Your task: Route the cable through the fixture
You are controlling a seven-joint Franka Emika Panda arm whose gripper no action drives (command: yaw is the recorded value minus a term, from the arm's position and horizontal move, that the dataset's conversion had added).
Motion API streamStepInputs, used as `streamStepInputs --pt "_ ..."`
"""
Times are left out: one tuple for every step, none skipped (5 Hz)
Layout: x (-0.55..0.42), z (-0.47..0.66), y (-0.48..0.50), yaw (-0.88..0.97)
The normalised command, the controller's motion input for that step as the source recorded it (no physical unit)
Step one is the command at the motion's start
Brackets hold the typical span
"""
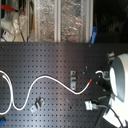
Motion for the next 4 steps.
streamStepInputs --pt "-0.513 0.11 -0.203 0.28" --pt "-0.457 0.06 -0.096 0.34" --pt "-0.47 0.06 0.003 0.44" --pt "-0.197 0.0 0.068 0.31"
